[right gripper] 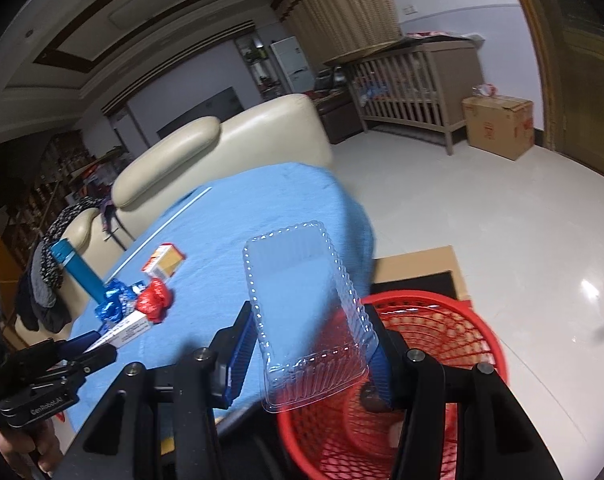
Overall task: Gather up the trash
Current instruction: 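Carry the clear tray into the red basket and release it while the left carries the box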
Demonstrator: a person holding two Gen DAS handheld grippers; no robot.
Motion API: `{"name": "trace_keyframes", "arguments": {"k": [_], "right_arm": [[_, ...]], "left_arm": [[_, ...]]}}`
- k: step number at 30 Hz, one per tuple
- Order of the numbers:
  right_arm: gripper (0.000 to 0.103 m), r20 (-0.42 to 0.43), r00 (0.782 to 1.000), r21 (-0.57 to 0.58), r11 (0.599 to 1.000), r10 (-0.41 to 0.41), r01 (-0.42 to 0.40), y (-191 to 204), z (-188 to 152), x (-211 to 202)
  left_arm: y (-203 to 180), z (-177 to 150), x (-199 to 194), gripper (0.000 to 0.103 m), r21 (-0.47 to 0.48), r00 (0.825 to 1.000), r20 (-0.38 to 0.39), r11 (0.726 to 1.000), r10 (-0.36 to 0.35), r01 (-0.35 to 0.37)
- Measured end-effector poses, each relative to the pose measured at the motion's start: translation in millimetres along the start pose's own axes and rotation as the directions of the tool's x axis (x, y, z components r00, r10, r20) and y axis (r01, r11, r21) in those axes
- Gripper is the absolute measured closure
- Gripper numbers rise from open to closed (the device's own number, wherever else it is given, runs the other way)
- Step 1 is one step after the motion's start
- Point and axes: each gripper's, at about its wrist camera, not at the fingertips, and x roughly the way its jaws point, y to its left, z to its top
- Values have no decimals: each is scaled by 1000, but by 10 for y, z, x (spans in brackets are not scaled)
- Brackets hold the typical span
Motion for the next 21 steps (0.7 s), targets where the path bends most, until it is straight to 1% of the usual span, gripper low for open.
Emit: {"name": "trace_keyframes", "arguments": {"k": [9, 13, 21], "right_arm": [[49, -30, 997, 51, 996, -73, 75, -429, -104, 13], [49, -49, 995, 76, 993, -88, 92, -563, -184, 71], [48, -116, 987, 104, 986, -114, 126, -801, -362, 251]], "left_arm": [[-394, 82, 128, 58, 67, 999, -19, 997, -41, 42], [-599, 113, 164, 58, 100, 998, -23, 993, -58, 60], [-917, 185, 271, 58, 150, 996, -38, 985, -83, 88]]}}
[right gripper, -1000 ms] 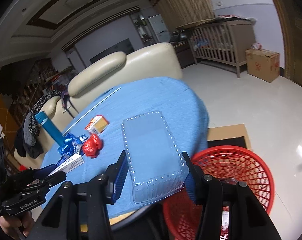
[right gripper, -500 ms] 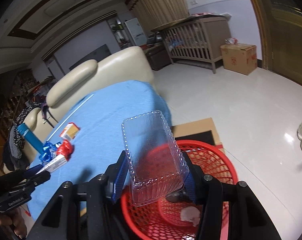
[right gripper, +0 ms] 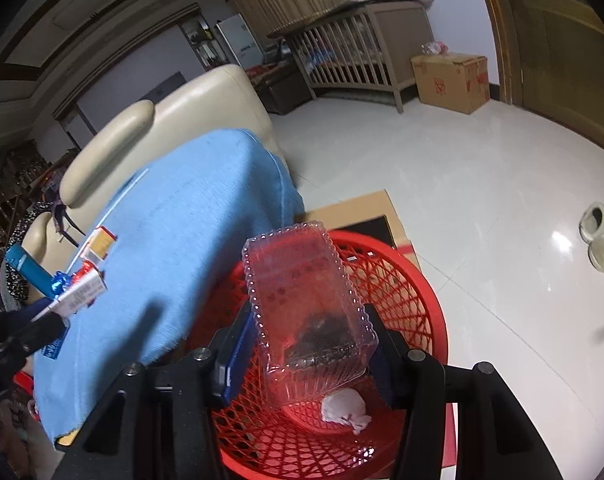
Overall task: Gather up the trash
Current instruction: 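Carry the clear tray into the red basket and release it while the left carries the box, then drop the white medicine box into the red basket with the left gripper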
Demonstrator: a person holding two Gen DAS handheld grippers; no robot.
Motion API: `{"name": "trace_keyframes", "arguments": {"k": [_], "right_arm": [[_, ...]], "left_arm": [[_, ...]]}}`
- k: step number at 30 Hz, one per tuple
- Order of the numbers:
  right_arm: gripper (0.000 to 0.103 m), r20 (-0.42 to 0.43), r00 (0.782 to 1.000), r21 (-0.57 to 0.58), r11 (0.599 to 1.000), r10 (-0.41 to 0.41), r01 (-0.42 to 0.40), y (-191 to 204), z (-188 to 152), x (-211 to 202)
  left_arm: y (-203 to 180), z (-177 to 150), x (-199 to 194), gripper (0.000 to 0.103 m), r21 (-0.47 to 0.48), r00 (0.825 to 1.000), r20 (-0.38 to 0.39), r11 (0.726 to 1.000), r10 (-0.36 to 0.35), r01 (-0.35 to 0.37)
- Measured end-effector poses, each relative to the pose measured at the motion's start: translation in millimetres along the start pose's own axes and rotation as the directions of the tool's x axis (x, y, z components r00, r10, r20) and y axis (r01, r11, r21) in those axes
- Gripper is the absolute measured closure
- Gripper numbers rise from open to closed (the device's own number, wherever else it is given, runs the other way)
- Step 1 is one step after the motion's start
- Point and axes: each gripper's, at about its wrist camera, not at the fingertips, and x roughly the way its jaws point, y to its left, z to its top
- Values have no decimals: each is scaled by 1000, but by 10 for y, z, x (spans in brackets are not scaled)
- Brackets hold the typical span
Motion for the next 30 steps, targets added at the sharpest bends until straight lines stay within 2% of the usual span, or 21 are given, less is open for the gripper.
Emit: {"name": "trace_keyframes", "arguments": {"k": [8, 17, 24, 26, 28, 30], "right_arm": [[40, -45, 999, 33, 999, -20, 22, -164, -69, 104], [38, 16, 1000, 99, 995, -3, 2, -336, 8, -144], [38, 66, 998, 129, 992, 6, -14, -385, 87, -315], [38, 77, 997, 137, 990, 6, -16, -400, 116, -350], [38, 87, 996, 149, 989, 10, -22, -432, 140, -382], [38, 95, 995, 158, 987, 9, -24, -453, 160, -409]], "left_arm": [[-195, 72, 100, 58, 32, 1000, -14, 999, -16, 17], [-394, 156, 226, 58, 59, 999, -30, 997, -45, 46], [-581, 196, 382, 57, 75, 993, -72, 993, -89, 95], [-603, 210, 424, 56, 65, 990, -84, 991, -115, 121], [-634, 230, 468, 54, 66, 990, -92, 991, -109, 115], [-663, 249, 507, 48, 69, 988, -108, 991, -108, 116]]}}
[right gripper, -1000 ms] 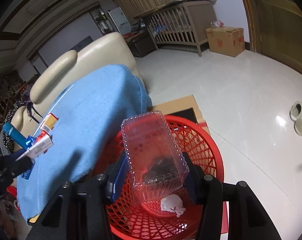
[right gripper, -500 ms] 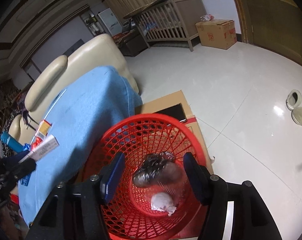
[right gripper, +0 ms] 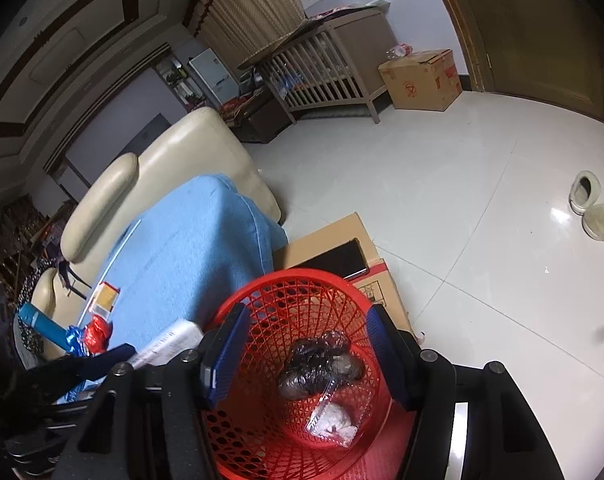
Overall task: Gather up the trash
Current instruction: 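Drop the white medicine box into the red basket with the left gripper, then grasp the flattened blue printed carton with the left gripper while the right gripper returns to the table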
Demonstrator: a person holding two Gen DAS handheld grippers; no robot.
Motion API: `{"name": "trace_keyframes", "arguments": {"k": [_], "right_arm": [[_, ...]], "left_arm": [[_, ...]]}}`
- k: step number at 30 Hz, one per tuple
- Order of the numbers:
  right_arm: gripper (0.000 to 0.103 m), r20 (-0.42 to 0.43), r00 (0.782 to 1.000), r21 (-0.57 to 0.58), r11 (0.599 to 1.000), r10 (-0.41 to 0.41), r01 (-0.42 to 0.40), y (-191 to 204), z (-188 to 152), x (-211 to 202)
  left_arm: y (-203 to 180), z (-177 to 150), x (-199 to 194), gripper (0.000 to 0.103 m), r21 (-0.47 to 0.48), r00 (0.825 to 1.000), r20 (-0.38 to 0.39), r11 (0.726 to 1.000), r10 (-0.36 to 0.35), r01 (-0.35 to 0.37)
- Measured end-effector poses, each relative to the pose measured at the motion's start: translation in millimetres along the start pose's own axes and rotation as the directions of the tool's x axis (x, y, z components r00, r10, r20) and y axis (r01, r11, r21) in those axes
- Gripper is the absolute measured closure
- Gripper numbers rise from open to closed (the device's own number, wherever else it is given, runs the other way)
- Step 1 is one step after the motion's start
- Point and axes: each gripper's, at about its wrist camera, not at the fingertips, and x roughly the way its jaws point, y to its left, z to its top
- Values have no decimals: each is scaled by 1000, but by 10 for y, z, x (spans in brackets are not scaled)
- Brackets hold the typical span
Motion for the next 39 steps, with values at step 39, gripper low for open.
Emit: {"name": "trace_keyframes", "arguments": {"k": [39], "right_arm": [[39, -260, 960, -432, 877, 102, -210, 2399, -770, 623]], "left_arm": [[3203, -1850, -1035, 26, -418, 954, 16, 868, 301, -267]]}}
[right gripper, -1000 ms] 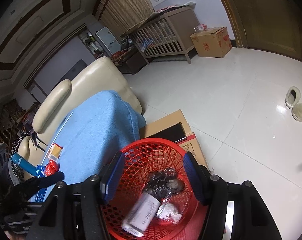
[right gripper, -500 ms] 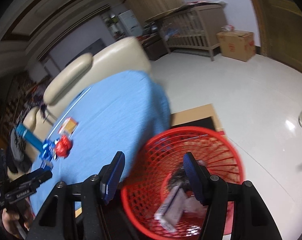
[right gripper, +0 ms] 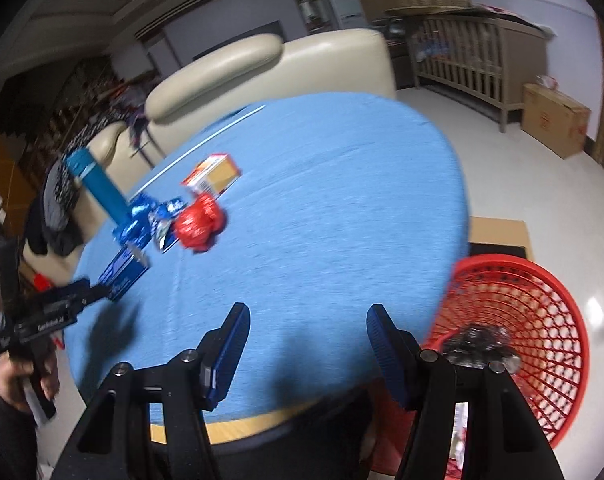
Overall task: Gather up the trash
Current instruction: 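Grasp the flattened blue printed carton with the left gripper while the right gripper returns to the table, then grasp the red plastic bag with the right gripper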
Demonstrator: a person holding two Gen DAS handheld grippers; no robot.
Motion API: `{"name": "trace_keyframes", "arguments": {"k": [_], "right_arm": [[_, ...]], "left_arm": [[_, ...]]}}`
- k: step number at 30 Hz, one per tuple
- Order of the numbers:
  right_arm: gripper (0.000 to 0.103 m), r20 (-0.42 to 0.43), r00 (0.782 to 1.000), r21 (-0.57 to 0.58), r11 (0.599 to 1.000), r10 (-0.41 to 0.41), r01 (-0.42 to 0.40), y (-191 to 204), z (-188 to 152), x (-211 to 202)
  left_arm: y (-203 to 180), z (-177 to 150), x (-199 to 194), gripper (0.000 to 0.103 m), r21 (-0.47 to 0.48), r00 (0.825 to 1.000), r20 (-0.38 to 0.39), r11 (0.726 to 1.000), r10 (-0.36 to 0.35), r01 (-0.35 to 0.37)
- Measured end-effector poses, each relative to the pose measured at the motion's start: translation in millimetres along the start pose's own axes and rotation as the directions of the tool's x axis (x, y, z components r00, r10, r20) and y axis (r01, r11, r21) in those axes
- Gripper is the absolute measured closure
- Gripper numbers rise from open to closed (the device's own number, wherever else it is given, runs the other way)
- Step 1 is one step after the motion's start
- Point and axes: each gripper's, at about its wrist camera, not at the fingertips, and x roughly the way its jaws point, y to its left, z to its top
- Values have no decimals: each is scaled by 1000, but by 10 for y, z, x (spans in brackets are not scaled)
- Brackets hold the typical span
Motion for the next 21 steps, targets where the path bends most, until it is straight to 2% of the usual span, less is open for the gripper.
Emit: {"name": "trace_keyframes", "arguments": {"k": [9, 17, 21], "right_arm": [[38, -58, 998, -85, 996, 7, -12, 469, 42, 269], [38, -75, 997, -139, 990, 8, -18, 763, 197, 434], [38, -80, 997, -158, 987, 9, -21, 900, 299, 542]], "left_arm": [[356, 141, 316, 26, 22, 999, -35, 999, -26, 27], [389, 194, 638, 26, 11, 994, -91, 998, -61, 62], [406, 148, 668, 30, -1, 995, -74, 998, -64, 64]]}}
